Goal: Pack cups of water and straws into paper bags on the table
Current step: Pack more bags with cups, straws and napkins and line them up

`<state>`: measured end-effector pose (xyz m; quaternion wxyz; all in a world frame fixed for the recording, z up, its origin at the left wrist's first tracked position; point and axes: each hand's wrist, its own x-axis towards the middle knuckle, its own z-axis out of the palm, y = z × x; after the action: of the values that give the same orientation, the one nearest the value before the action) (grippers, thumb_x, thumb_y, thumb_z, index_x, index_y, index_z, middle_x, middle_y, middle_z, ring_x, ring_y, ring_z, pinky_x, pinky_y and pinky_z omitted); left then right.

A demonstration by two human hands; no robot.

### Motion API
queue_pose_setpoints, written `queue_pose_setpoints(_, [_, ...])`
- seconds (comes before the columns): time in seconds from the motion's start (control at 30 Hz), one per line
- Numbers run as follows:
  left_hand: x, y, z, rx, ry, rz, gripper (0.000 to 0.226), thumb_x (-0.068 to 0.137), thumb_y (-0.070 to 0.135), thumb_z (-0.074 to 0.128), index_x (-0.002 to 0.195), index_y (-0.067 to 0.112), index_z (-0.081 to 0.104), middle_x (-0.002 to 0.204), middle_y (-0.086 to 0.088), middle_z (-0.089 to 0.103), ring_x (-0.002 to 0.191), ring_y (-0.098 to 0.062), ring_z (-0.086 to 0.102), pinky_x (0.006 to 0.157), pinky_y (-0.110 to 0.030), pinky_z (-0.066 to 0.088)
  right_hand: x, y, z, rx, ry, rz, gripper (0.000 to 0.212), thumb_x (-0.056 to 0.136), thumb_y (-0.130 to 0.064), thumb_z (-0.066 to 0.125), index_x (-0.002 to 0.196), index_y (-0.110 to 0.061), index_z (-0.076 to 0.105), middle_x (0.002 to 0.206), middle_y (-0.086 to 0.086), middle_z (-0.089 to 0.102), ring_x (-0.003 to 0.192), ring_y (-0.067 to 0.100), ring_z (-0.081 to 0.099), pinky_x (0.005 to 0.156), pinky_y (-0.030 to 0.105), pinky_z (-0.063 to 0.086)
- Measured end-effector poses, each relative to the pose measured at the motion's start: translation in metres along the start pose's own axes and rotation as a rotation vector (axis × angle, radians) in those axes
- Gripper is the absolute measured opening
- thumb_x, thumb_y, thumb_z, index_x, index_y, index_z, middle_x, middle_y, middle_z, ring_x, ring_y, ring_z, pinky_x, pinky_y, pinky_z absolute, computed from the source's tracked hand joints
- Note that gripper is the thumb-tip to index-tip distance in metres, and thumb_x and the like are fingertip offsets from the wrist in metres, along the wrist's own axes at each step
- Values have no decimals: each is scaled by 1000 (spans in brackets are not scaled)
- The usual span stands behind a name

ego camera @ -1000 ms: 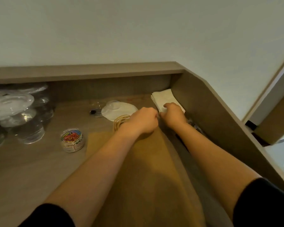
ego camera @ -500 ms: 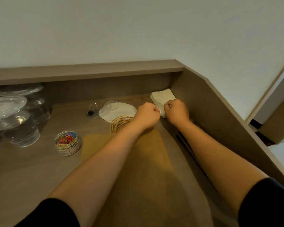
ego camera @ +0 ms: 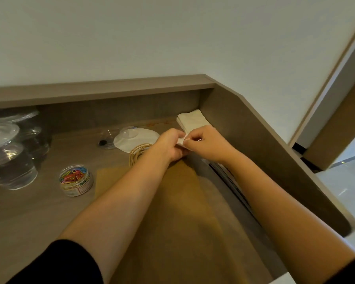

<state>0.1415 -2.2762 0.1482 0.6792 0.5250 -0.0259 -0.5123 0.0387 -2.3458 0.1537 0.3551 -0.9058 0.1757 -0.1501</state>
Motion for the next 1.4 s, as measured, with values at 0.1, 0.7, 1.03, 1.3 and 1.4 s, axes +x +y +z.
queue_pose_setpoints(0.1, [-6,-3,1,152,55,35,26,94,4,45,118,8,35,100,-16,56,87,-32,59,75,-45,53,-10,1,-18,-8,97,121,20,88,-35,60,82,-17,68,77,-4,63,70,7,58,63,17,46])
queue_pose_setpoints(0.7, [-30,-29,13,273,-14,119,19,94,7,51,110,15,44,94,-7,59,82,-24,59,63,-39,50,-39,37,-20,-299,71,600,21,91,-15,51,71,-12,44,67,3,45,55,14,43,47,24,33])
queue_pose_setpoints(1.03, [-46,-33,18,238,-102,187,12,93,8,52,100,17,50,99,-8,60,90,-24,59,66,-37,50,-21,8,-38,131,473,258,13,86,-28,65,87,-23,54,81,-7,55,73,8,55,60,17,41])
queue_pose_setpoints(1.3, [-77,-45,14,269,-130,432,16,92,9,55,94,25,56,74,5,71,65,-9,70,54,-24,56,-23,-11,-18,379,328,212,12,86,-28,66,84,-19,58,74,0,64,49,1,58,47,13,47])
queue_pose_setpoints(1.4, [-94,-48,4,322,-94,564,15,90,11,58,95,25,58,81,5,71,73,-8,69,63,-22,57,-32,-28,-11,484,271,165,12,85,-26,67,83,-16,61,71,-1,63,49,1,57,50,14,49])
